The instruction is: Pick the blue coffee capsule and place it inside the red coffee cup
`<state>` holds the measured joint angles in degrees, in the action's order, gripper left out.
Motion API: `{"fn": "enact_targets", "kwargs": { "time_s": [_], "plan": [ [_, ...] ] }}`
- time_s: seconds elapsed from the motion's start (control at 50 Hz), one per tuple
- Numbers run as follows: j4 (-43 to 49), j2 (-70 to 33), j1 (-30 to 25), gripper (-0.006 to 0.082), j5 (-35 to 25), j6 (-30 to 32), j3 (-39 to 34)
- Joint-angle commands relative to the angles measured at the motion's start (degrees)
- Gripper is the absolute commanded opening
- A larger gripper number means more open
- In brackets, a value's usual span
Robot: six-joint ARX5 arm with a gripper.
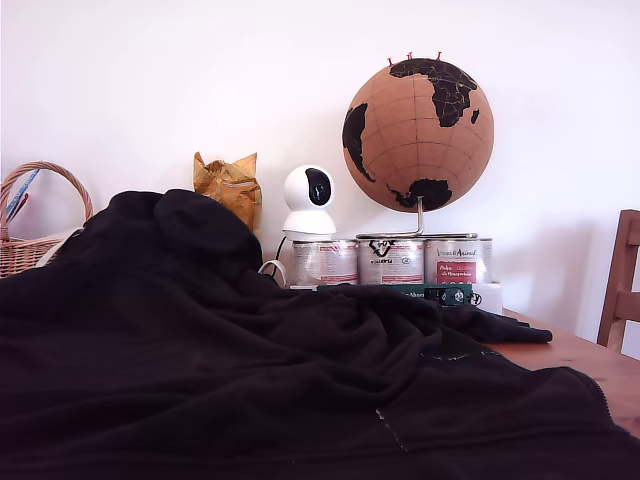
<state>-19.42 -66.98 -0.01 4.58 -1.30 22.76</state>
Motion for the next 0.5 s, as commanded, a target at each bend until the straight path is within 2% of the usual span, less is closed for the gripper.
{"fn": "enact_targets", "kwargs": {
  "time_s": [0.0,0.12,0.18,0.48],
  "plan": [
    [-0.24,-0.13,0.79,0.0215,-0.07,0.26,-0.13],
    [-0.26,-0.13,1.60,0.0432,-0.07,0.26,-0.13],
    [0.04,-0.13,1.75,0.0512,-0.11,0.26,-0.13],
    [1.03,0.50,2.14,0.0518,-1.86,0.28,-0.11]
  ]
}}
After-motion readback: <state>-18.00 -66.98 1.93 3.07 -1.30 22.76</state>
